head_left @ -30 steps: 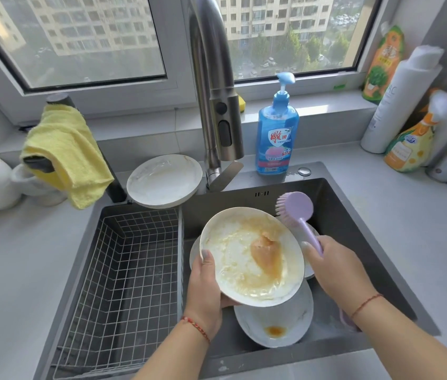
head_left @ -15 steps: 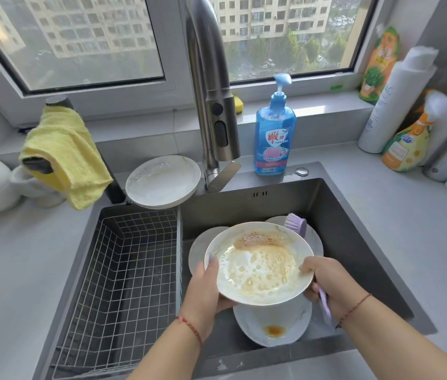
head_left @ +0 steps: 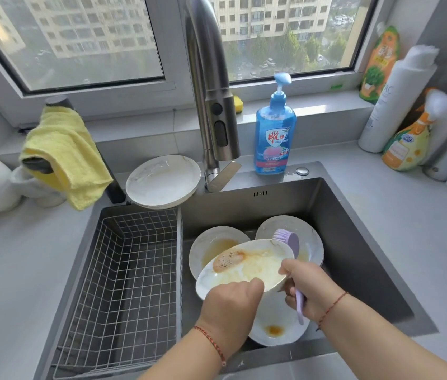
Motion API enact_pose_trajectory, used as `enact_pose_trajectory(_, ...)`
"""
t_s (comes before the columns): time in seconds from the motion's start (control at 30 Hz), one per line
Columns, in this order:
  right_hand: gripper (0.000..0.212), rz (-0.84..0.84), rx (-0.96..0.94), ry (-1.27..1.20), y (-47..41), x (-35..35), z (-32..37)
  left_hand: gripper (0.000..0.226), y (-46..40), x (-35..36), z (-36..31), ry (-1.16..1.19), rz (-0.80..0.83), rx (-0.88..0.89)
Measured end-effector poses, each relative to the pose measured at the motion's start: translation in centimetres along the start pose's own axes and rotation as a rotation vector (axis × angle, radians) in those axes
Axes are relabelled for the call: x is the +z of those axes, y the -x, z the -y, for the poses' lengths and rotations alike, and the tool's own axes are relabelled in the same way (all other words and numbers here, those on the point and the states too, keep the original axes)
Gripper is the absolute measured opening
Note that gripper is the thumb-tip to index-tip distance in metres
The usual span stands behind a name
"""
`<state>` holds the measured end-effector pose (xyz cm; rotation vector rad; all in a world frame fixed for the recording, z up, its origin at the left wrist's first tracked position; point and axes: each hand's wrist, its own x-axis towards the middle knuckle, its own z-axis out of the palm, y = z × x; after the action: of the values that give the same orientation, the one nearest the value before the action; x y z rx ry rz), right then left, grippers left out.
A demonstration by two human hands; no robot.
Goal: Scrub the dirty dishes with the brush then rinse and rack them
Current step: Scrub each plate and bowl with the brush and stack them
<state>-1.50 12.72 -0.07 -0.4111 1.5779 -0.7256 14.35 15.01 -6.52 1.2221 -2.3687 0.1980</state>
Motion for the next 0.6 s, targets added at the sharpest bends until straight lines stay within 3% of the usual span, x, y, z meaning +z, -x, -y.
enact_pose_trajectory(0.13,0.037,0.052,-0.058,0.028,0.6,-1.0,0.5,0.061,-0.4,-0.6,0.8,0.211,-0.005,-0.199)
enact_pose_trajectory(0.23,0.034,0.001,-0.125,0.037,0.5,-2.5,0.4,0.044,-1.4,-2.6,1.0,0.414,0.002,-0.659)
enact_pose_trajectory(0.3,0.029,-0.017,-0.181,0.076,0.8,-3.3,0.4,0.037,-1.9,-3.1,1.5,0.544,0.042,-0.833)
enact_pose_trajectory(0.53,0.043,0.206,-0.630,0.561,6.1,-1.7,0.5,0.036,-3.0,-3.3,2.6,0.743,0.043,-0.935)
enact_pose_trajectory(0.6,0.047,0.252,-0.675,0.752,7.6,-0.9,0.0,0.042,-3.3,-3.0,2.6,0.805,0.023,-0.958)
